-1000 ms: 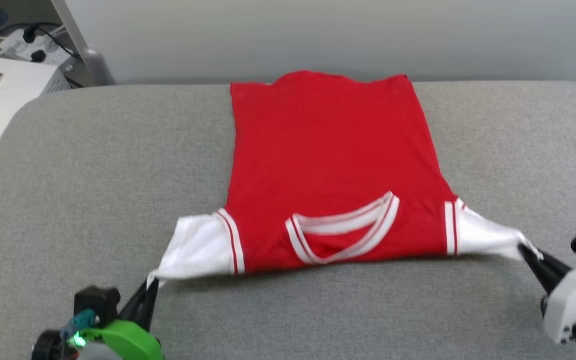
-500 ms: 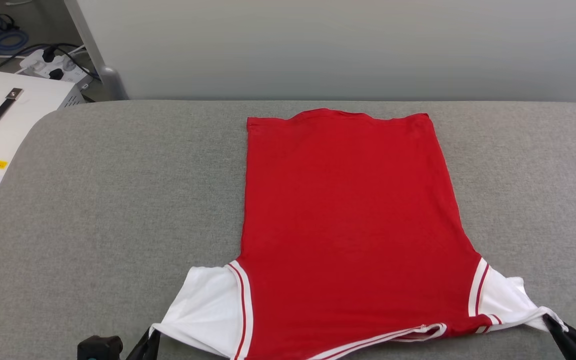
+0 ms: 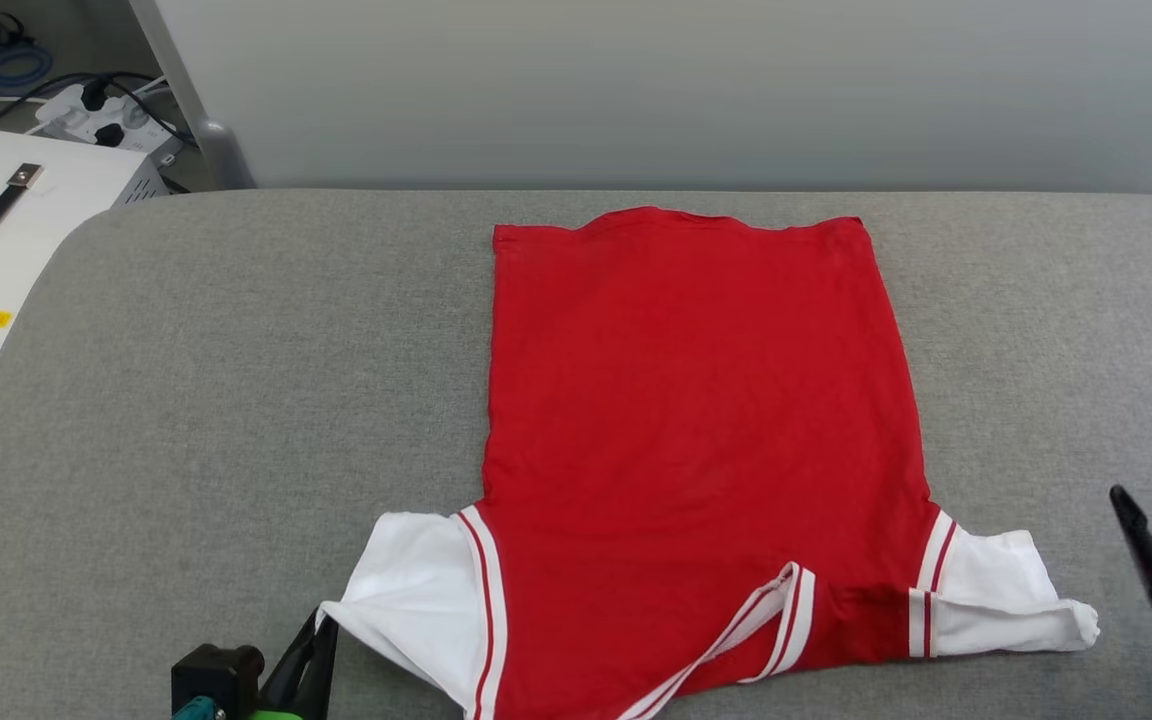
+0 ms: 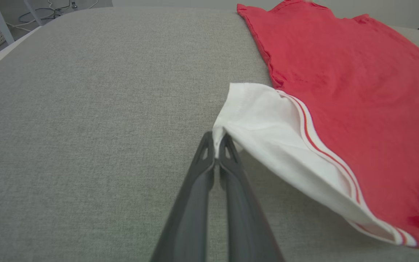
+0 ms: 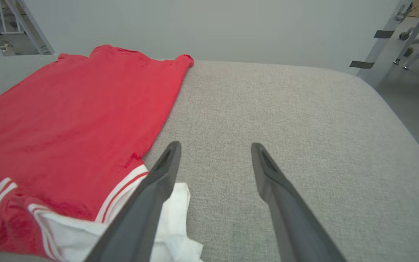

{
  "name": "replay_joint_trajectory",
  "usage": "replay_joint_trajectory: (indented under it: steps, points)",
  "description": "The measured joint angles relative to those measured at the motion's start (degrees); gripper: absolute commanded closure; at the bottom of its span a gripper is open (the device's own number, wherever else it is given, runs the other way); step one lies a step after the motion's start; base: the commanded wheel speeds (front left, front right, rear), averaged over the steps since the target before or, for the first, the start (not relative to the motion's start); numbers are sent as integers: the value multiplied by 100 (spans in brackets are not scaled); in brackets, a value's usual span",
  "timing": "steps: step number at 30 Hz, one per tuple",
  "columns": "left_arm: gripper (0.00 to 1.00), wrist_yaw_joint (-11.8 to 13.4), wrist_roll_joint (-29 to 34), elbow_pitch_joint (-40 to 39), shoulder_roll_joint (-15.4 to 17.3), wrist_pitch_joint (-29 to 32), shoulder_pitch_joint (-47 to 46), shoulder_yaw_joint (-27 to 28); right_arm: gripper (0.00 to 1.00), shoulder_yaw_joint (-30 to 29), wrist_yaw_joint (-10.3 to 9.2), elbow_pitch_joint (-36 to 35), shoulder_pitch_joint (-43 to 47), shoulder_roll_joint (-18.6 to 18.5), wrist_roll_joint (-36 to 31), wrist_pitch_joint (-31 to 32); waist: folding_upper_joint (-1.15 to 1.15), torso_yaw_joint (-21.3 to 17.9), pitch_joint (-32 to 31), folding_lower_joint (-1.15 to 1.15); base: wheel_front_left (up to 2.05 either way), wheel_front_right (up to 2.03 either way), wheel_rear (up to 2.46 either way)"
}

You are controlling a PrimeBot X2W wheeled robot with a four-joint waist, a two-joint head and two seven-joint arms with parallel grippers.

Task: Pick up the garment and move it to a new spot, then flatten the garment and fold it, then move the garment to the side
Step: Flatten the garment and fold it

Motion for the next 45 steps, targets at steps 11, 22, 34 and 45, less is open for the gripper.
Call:
replay_joint_trajectory:
  steps: [11,22,34,45]
  points:
    - [100,2,520,-409,-152,0,-171,132,0,-1237,-1,-1811,-1118,-302,-515,1313,0,195,332,0,0,0,0]
    - [100,-79,1074,-886,-630,0,-907,109,0,-107,-1,-1395,-3993,-1265,-90,4461,0,665,1186,1,0,0,0]
    - [100,-425,1633,-1039,-1282,0,-1383,141,0,959,-1,267,-6330,-1180,90,7059,0,1265,2319,1,0,0,0]
    - [100,-784,1986,-1020,-1772,0,-1551,320,0,1209,-3,1282,-6494,-848,-187,6906,0,1735,3192,2,0,0,0]
